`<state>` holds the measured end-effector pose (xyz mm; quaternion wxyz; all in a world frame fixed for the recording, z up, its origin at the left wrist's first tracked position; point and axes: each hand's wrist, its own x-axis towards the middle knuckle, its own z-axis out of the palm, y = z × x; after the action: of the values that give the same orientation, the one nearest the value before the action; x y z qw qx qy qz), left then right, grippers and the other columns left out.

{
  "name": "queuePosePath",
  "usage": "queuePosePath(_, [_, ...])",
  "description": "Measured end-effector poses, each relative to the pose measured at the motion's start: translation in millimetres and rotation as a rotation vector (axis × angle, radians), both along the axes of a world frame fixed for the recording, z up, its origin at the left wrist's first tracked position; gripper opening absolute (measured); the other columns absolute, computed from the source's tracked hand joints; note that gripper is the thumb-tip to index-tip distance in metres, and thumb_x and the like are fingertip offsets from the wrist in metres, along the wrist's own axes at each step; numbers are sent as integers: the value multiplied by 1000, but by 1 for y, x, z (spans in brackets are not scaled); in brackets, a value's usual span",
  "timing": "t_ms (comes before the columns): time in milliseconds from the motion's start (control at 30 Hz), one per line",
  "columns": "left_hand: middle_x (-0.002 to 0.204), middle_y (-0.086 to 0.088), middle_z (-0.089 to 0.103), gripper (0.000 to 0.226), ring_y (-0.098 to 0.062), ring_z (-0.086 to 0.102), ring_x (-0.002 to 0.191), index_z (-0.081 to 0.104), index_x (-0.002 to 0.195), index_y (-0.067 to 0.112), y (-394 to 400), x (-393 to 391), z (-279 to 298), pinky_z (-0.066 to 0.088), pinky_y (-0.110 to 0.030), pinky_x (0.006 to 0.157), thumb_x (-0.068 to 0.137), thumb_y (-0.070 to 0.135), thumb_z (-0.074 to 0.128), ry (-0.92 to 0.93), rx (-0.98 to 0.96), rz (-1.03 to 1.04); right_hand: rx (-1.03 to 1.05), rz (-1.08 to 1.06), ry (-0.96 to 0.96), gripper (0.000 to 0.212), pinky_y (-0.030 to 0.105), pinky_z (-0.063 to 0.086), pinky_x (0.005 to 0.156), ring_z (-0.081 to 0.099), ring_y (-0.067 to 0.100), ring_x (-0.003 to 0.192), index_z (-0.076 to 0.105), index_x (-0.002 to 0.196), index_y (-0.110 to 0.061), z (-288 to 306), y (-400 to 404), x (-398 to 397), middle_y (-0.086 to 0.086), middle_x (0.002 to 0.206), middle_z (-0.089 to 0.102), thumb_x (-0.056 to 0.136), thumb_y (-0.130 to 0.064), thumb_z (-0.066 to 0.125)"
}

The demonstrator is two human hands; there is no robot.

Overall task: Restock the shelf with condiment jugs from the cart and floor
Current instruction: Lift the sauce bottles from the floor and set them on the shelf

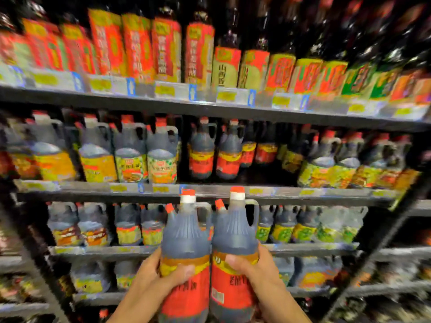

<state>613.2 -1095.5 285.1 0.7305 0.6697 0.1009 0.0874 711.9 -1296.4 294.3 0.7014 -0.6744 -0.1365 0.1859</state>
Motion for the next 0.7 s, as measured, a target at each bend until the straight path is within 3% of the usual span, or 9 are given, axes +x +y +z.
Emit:
queuePosePath(100, [100,-2,79,102,-14,75,91,66,115,20,-6,8,30,59,-26,72,23,52,95,-28,-48,-49,17,-47,1,82,41,60,85,74,23,101,63,120,-14,24,-7,-5,5,107,78,46,-37,88])
queuePosePath(167, [103,-6,78,94,-20,75,95,65,119,18,-10,17,41,59,-33,76,34,47,93,-13,-72,-85,15,-71,-7,79,37,60,82,74,23,99,65,119,-14,34,-11,-6,6,106,78,47,-35,87])
queuePosePath(233, [102,-6,79,82,-21,76,94,66,117,19,-11,25,51,59,-31,74,42,42,88,-28,-66,-100,9,-106,-15,76,41,59,87,74,25,101,65,121,-14,44,-14,-6,7,107,78,51,-32,88])
queuePosePath(333, [103,-4,78,78,-20,75,96,67,116,19,-15,41,52,58,-31,76,45,45,87,-10,-48,-156,5,-154,1,63,38,60,81,75,24,98,65,120,-18,47,-22,0,4,106,78,61,-28,84])
queuePosePath(400, [102,-3,79,77,-19,76,94,69,114,20,-19,53,50,58,-31,76,45,49,87,16,-47,-183,-1,-190,22,67,35,60,78,75,23,96,64,122,-18,48,-27,7,4,105,78,59,-32,86])
queuePosePath(533, [106,-6,78,75,-24,74,101,71,115,23,-33,78,44,54,-49,97,48,50,91,78,-45,-230,-16,-240,61,63,35,60,73,76,25,92,67,118,-15,51,-40,27,7,101,79,61,-27,90])
queuePosePath(700, [97,-8,79,74,-24,76,92,74,108,15,-48,116,43,58,-43,87,45,53,87,93,-34,-226,-17,-215,105,54,48,59,90,74,33,98,68,119,-7,53,-57,61,15,105,77,73,-29,87])
